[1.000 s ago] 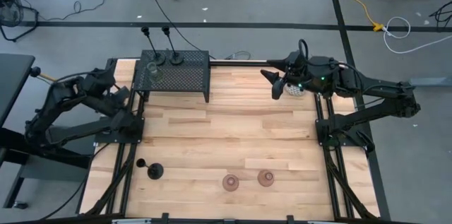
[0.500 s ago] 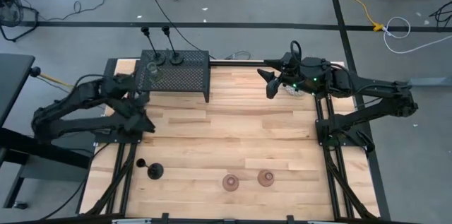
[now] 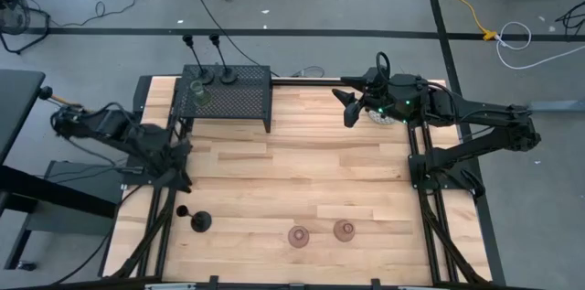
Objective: Pick & Place candle stick holders
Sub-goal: Put the black candle holder on the shelf aligned with the other black candle holders
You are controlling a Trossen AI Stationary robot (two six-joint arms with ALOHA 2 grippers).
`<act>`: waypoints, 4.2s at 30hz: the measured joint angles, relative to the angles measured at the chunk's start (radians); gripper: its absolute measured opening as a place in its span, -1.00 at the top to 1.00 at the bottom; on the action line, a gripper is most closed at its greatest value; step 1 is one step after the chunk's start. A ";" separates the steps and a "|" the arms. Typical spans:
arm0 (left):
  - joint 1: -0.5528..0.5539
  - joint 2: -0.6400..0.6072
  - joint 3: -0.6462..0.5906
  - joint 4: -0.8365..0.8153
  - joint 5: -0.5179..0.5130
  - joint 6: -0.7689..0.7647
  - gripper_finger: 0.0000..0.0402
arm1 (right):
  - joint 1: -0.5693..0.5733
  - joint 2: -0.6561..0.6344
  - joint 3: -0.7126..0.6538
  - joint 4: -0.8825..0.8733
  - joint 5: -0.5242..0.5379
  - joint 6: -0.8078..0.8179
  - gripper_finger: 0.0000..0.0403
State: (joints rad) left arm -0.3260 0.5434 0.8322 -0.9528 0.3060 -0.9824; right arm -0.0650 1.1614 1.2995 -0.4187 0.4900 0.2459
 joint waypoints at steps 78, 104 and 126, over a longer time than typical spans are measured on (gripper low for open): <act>-0.872 0.551 0.000 0.005 -0.811 -0.543 0.92 | 0.000 0.000 0.000 0.037 -0.008 -0.022 -0.09; -0.876 0.550 -0.002 0.004 -0.685 -0.546 0.92 | 0.000 0.000 0.000 0.037 -0.009 -0.041 -0.09; -0.885 0.613 -0.002 0.182 -0.746 -0.473 0.79 | 0.000 0.000 0.000 0.036 -0.008 -0.056 -0.09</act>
State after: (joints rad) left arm -1.2114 1.1563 0.8299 -0.7710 -0.4403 -1.4551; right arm -0.0650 1.1610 1.2995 -0.3824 0.4816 0.1902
